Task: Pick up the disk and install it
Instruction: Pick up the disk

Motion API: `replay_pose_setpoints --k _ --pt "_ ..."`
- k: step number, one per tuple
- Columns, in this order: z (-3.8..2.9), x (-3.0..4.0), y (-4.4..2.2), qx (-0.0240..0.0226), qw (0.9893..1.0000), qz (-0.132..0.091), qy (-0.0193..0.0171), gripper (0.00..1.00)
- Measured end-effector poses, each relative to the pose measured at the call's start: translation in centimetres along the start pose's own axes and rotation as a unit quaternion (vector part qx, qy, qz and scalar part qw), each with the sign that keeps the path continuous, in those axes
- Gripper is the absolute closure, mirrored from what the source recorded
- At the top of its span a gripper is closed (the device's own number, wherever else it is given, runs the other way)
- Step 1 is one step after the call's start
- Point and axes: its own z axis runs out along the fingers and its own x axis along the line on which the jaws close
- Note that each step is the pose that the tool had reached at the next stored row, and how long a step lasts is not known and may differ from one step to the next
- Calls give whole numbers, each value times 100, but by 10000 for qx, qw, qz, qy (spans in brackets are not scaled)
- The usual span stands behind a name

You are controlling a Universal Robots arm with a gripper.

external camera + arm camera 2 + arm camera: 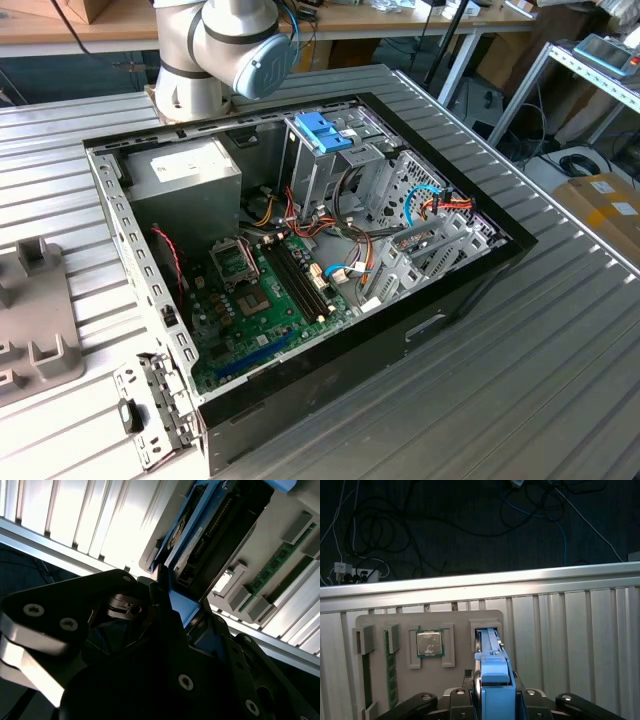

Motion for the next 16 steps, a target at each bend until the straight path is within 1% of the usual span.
replay_pose_setpoints --k 3,9,16 --pt "-23 -1 -1 0 10000 0 -1 62" --pt "-46 -2 -1 1 10000 0 -2 62" --pt "-102 -5 -3 0 10000 0 -2 62"
